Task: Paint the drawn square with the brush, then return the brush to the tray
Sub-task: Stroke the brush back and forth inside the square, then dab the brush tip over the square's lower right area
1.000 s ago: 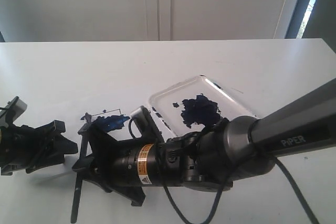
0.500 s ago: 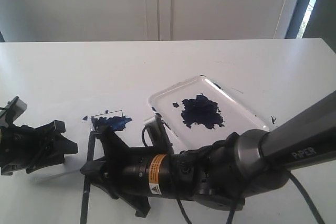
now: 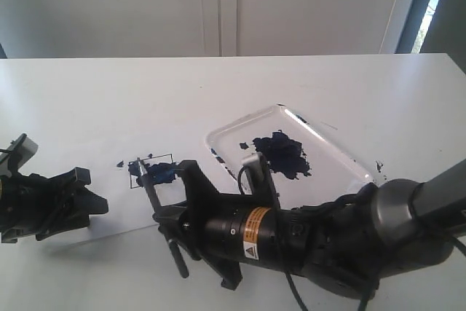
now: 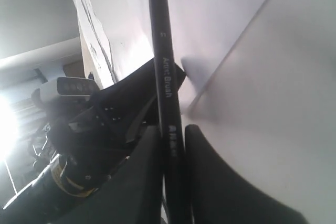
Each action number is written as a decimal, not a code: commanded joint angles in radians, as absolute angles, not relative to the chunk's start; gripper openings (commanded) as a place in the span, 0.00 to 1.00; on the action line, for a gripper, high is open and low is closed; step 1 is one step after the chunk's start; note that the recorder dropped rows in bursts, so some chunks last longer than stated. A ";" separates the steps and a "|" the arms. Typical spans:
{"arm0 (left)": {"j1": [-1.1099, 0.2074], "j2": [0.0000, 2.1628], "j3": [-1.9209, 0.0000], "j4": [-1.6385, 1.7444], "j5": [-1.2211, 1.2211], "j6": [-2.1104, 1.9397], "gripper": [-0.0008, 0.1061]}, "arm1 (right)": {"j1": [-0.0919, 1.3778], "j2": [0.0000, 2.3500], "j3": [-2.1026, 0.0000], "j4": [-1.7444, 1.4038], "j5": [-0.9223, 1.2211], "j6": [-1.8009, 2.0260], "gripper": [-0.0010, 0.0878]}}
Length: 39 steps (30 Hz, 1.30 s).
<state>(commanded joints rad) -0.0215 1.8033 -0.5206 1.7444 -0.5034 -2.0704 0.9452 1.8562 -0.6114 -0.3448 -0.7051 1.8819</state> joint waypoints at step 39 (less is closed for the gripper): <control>-0.022 1.803 -0.521 1.744 -0.504 -2.068 0.50 | 0.915 1.696 -0.446 -0.174 -0.575 1.525 0.01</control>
